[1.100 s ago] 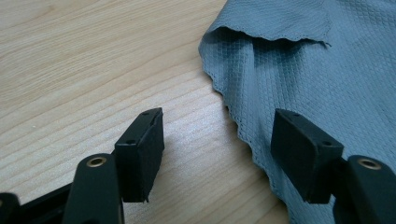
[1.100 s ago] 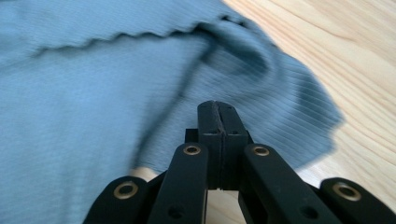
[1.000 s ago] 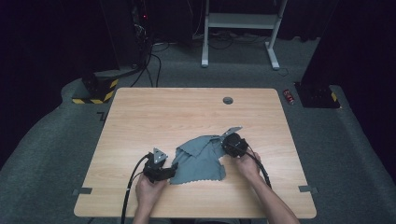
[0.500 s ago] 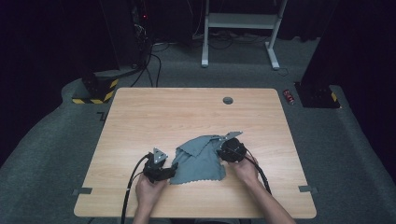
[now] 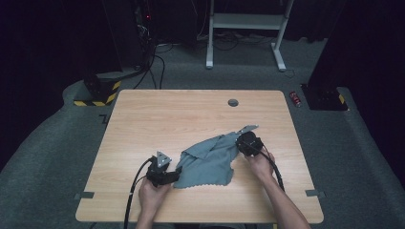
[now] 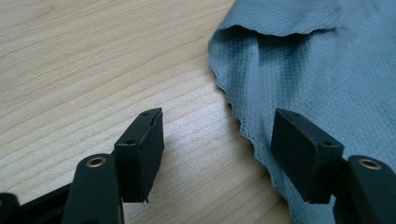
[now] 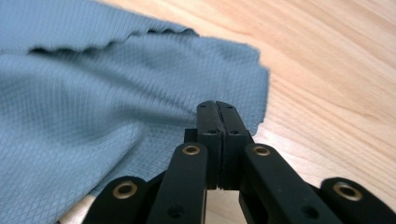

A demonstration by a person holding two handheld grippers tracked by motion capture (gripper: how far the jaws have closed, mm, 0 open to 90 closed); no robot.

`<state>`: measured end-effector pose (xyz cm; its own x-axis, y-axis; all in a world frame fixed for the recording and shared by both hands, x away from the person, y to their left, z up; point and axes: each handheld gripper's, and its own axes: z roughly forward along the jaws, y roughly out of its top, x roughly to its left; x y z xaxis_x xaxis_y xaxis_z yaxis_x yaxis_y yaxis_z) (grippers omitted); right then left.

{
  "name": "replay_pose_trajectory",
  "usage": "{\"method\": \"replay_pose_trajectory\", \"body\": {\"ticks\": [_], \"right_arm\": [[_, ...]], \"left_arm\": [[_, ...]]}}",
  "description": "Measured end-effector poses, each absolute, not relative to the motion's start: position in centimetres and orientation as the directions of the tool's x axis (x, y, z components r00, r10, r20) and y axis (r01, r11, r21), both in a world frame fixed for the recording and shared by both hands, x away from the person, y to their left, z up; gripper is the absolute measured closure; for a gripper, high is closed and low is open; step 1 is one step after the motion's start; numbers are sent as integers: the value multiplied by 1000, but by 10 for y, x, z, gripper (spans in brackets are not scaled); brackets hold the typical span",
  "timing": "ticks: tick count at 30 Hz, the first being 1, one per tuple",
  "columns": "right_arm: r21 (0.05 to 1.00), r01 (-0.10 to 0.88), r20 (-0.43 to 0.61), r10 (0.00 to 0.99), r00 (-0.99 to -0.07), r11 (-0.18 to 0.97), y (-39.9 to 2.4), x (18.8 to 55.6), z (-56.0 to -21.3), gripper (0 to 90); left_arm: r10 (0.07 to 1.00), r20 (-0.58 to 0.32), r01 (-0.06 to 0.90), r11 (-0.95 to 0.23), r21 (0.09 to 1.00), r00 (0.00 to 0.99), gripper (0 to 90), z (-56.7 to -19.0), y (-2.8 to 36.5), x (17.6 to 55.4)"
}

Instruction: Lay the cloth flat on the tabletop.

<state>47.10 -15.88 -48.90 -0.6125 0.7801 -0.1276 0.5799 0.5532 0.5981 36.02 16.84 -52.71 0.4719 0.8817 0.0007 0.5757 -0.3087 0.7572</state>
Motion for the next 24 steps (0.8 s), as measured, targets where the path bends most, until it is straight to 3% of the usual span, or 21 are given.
{"method": "replay_pose_trajectory", "body": {"ticks": [6, 13, 17, 20, 24], "right_arm": [[607, 566, -132, 772, -621, 559, -155, 465, -487, 812], [613, 537, -42, 703, -710, 579, -146, 417, -491, 662], [602, 547, -23, 698, -716, 581, -147, 408, -496, 641], [599, 550, -14, 694, -720, 583, -147, 408, -499, 645], [588, 539, -6, 670, -742, 603, -140, 411, -500, 828]], "left_arm": [[882, 1, 576, -309, 757, 472, 348, -527, 168, 360], [882, -1, 576, -307, 757, 471, 348, -527, 168, 360], [882, 0, 576, -308, 757, 471, 347, -527, 168, 360], [882, -1, 576, -307, 757, 471, 348, -527, 168, 360], [882, 0, 576, -308, 757, 471, 348, -527, 168, 360]]}}
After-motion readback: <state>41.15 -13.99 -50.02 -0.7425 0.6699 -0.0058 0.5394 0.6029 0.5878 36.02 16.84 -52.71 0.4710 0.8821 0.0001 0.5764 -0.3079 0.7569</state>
